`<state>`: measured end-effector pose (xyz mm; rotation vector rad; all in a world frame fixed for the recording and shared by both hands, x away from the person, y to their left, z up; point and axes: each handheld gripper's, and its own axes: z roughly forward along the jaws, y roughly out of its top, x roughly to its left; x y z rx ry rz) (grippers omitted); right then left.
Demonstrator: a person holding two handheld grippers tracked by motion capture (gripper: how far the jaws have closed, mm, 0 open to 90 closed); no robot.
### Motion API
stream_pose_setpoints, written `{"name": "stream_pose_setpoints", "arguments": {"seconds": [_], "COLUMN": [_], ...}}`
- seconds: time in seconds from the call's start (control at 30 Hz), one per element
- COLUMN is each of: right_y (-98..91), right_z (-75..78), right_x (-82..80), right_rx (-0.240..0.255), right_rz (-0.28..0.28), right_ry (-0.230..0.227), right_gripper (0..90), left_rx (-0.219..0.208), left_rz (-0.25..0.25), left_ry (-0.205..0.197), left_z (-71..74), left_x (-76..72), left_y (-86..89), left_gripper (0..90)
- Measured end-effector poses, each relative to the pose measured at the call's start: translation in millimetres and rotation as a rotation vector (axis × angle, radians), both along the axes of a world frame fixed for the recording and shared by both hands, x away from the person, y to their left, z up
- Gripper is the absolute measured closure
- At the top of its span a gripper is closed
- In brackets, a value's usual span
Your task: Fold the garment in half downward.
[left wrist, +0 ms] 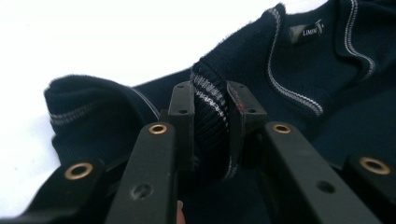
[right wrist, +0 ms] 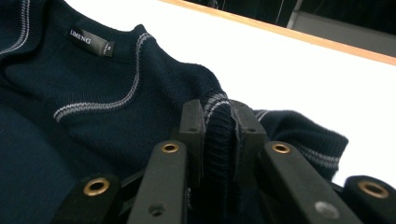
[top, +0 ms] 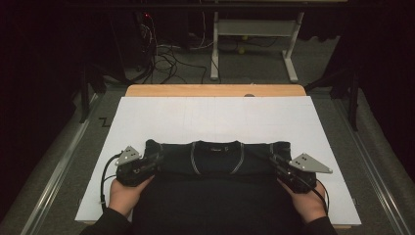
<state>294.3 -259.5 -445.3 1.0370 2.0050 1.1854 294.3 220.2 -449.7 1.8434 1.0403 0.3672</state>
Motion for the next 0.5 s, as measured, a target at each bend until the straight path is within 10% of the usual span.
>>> {"name": "stream_pose_setpoints", "arguments": {"seconds": [0.5], "right_y": [-11.4], "right_z": [2.4], "right_x": [-58.8], "right_rx": [0.028], "right_rz": [0.047], "right_ry": [-0.008], "right_gripper": [78.3], "left_rx": [-0.030], "left_rz": [-0.067], "left_ry": [0.006], "left_z": [0.5], "left_x": [-60.4], "left_y": [7.4], "left_gripper": [70.2]}}
